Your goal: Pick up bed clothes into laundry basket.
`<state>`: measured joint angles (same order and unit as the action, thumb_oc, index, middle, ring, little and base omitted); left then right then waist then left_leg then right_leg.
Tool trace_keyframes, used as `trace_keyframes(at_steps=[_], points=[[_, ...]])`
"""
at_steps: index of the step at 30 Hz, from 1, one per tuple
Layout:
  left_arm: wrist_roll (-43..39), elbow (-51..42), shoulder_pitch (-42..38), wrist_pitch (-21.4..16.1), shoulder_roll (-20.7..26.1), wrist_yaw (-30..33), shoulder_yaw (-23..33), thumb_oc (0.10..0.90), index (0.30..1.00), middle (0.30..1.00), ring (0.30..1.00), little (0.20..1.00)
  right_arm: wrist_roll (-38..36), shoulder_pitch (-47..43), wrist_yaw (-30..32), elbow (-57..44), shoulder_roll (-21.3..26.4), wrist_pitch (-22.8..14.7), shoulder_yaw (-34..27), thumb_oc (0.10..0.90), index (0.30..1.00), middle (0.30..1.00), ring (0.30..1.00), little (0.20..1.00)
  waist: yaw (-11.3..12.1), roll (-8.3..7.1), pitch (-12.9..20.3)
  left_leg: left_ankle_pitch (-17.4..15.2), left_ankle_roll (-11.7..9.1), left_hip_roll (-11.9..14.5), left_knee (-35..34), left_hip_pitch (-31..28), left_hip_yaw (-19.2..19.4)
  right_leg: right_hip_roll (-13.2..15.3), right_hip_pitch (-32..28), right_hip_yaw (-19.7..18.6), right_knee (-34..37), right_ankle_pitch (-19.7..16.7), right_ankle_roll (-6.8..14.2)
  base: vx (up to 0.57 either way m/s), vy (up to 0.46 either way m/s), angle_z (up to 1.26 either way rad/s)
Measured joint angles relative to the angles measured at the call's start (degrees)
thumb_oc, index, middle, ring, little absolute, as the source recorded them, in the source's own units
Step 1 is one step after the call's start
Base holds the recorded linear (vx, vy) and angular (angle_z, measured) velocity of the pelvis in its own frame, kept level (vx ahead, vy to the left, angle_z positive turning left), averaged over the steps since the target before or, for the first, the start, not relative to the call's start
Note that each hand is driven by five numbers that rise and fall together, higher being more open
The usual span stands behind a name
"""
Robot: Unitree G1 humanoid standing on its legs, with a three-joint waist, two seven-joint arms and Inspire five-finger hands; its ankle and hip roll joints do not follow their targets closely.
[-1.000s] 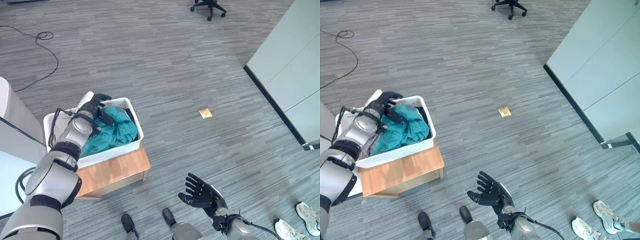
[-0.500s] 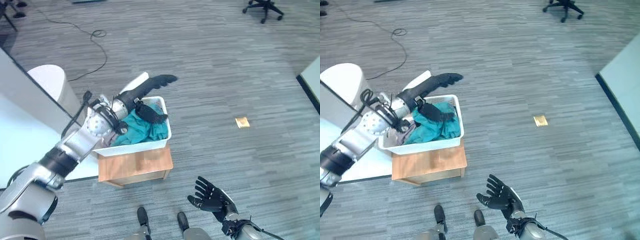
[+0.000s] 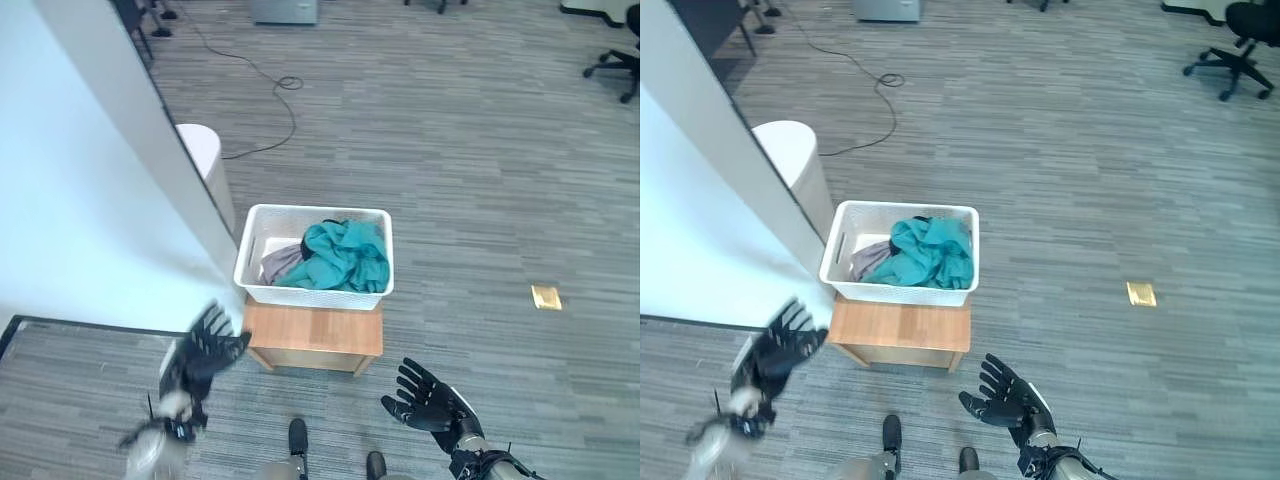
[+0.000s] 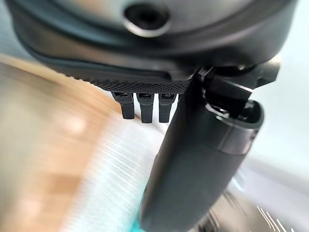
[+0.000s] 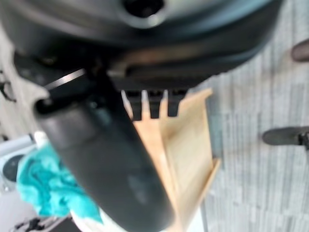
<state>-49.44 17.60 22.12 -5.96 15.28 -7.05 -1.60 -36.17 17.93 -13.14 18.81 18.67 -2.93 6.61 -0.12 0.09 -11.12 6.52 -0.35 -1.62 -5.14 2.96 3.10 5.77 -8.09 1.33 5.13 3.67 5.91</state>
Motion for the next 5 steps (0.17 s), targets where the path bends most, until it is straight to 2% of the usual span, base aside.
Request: trace_keyframes(at_steps=[1,3,5], points=[[-0.2,4.2,0.0,0.3,-2.1,0.0,-0.6,0.800,0.900,0.900,0.900,0.900,0.0,0.0,0.1,0.1,-0.4,0.0,-0.1,0.800,0.900,0.900,0.900,0.900,0.6,-0.02,0.0,0.1,0.1,-0.2,0.0,-0.3,-0.5,0.1,-0.5,0.2,0.0,0.1,0.0,-0.02,-0.042,0.38],[-0.1,6.8,1.1,2.4,-3.0,0.0,-3.1,0.800,0.900,0.900,0.900,0.900,0.0,-0.4,0.2,0.2,-1.2,0.0,0.3,0.800,0.900,0.900,0.900,0.900,2.1,-0.61,0.5,-0.1,-0.1,-0.3,0.0,-0.5,-0.6,0.2,-0.8,0.2,0.0,0.2,0.1,-0.04,-0.048,0.06],[-0.6,8.5,0.4,2.5,-4.4,0.5,-4.5,0.800,0.900,0.900,0.900,0.900,0.2,-0.1,0.7,0.3,-1.5,0.0,0.9,0.800,0.900,0.900,0.900,0.900,2.2,-1.09,1.3,0.0,-0.1,-0.6,-0.1,-0.8,-1.5,0.3,-1.3,1.0,0.0,0.2,0.1,-0.04,-0.028,0.14]])
